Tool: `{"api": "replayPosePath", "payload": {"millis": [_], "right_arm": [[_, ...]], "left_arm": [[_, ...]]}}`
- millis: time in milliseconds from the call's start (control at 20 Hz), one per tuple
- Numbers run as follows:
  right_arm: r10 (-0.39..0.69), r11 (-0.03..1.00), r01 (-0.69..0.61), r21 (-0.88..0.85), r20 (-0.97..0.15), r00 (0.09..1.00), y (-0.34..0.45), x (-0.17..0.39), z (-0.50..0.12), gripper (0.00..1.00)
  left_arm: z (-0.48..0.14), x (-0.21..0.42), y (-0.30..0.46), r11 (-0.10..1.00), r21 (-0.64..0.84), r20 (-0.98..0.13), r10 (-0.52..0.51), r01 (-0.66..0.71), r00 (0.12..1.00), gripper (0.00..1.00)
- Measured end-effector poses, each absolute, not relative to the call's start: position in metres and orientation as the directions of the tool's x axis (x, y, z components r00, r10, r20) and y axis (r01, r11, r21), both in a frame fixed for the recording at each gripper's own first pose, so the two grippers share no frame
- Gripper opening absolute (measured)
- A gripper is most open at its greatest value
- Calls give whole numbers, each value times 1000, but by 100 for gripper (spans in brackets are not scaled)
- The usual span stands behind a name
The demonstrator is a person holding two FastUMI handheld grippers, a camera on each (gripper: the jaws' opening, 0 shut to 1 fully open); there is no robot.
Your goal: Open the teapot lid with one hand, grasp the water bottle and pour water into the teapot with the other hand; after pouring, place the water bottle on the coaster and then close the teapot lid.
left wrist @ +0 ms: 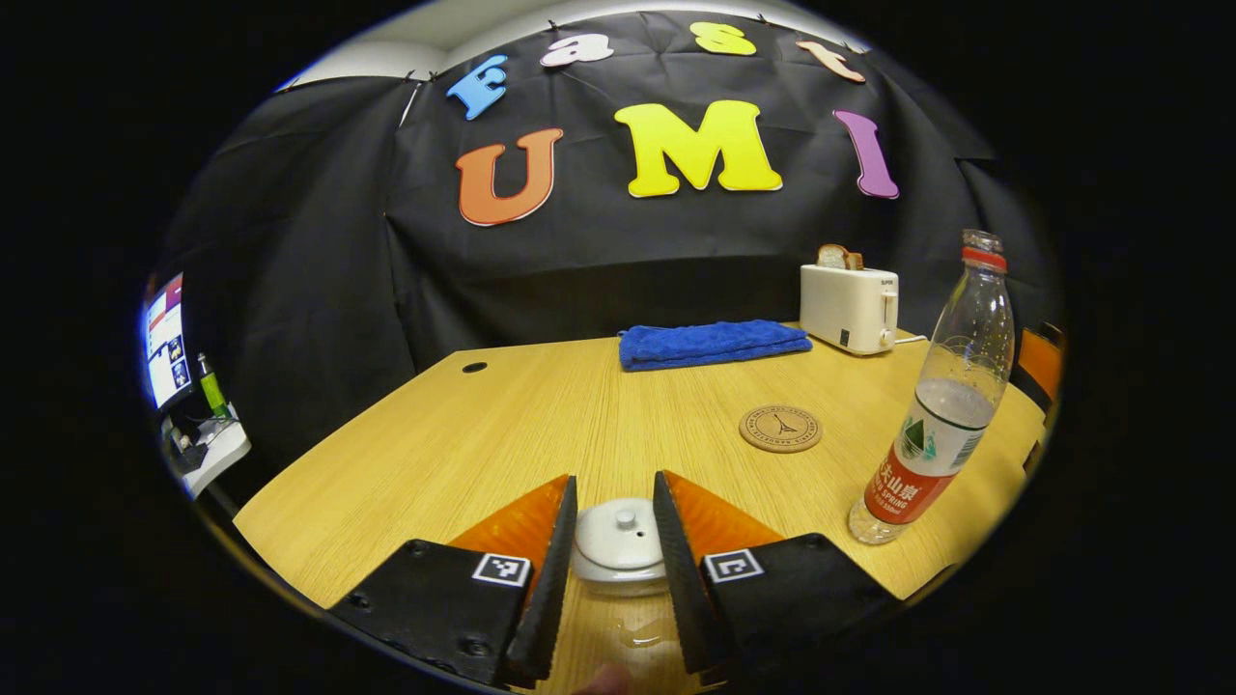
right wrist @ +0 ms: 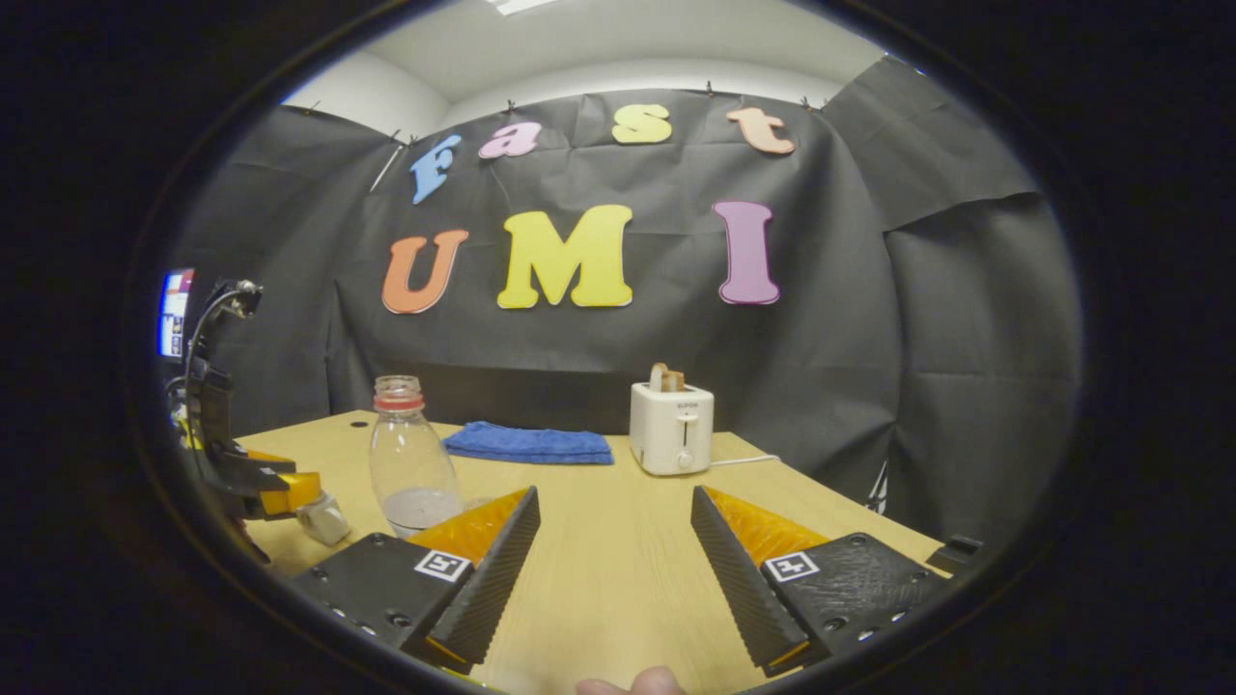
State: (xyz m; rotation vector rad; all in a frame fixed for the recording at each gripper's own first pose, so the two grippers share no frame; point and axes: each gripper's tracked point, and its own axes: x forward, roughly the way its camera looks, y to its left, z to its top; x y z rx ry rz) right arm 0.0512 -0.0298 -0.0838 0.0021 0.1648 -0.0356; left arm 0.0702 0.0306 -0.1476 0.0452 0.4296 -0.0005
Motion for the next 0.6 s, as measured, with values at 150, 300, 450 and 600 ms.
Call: {"api": "replayPosePath", "payload": {"millis": [150, 300, 450, 600], "right_arm": [[-28, 1000, 29, 2, -160, 987, -29, 50, -83, 94], [-11, 1000, 13, 14, -161, 987, -28, 50, -85, 94], [53, 998, -46, 42, -175, 983, -15, 45, -91, 96], [107, 993, -95, 71, -179, 978, -5, 39, -94, 94]], "left_arm": [[-148, 72, 29, 999, 40, -424, 2, 16, 905, 34], [-147, 71, 30, 999, 47, -432, 21, 0, 902, 25], [-145, 73, 30, 998, 58, -427, 15, 11, 904, 9], [-144, 72, 31, 1000, 5, -418, -8, 11, 909, 4]]}}
